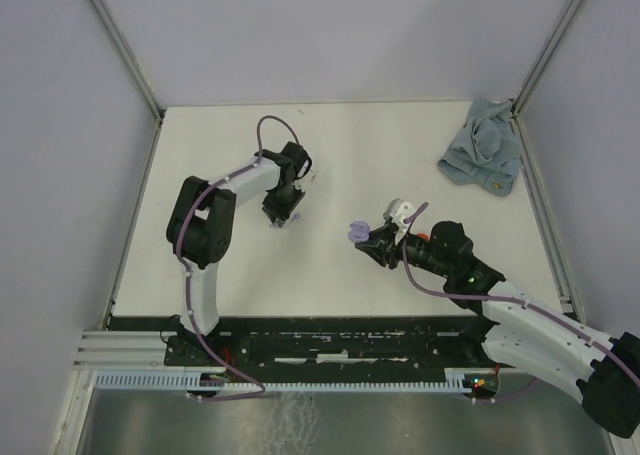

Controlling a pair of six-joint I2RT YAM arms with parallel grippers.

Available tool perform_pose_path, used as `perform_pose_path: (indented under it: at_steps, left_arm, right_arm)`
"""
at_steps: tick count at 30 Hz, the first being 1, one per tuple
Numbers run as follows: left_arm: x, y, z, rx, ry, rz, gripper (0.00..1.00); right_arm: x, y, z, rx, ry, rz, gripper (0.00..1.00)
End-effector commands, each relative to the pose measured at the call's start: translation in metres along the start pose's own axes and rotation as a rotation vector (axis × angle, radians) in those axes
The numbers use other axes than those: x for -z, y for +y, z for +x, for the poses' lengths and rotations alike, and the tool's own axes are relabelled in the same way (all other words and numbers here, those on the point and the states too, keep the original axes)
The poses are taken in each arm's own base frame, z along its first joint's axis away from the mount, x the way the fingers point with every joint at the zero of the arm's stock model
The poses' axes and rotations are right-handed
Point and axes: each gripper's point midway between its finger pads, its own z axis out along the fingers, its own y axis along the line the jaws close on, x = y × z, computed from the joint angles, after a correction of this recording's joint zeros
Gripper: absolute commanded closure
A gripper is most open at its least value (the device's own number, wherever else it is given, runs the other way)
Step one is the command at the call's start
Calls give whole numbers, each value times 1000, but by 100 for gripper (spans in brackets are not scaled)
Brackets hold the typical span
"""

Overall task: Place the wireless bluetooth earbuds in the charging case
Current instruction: Pick up the earbud from the center of the board.

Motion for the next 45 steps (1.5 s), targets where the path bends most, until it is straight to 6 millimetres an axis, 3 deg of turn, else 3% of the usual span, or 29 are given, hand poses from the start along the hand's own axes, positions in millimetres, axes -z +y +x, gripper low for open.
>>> perform_pose_path:
  at_steps: [1,5,9,14,27,31,45]
  left_arm:
    - [1,-3,5,-21,20,23,66]
    - [2,-7,8,-17,22,46,67]
    - [3,-9,7,-4,16,60,77]
    - [20,-16,1,32,-53,95,84]
    - [105,-51,-33,216,-481,302,89]
    - [135,-72,-41,260,-655,401,89]
    - [219,-114,-40,386,-1097,731,90]
  right_arm:
    - [1,-3,-16,27,-57,18,91]
    - [1,-3,-16,27,-57,20,91]
    - [1,-3,-17,27,-58,19,91]
    - [0,-2,-18,22,-62,14,92]
    - [-5,1,-21,-2,-105,-5,92]
    - [-7,-1,-21,-10,-108,1,92]
    - [-14,-17,-12,41,-107,72,93]
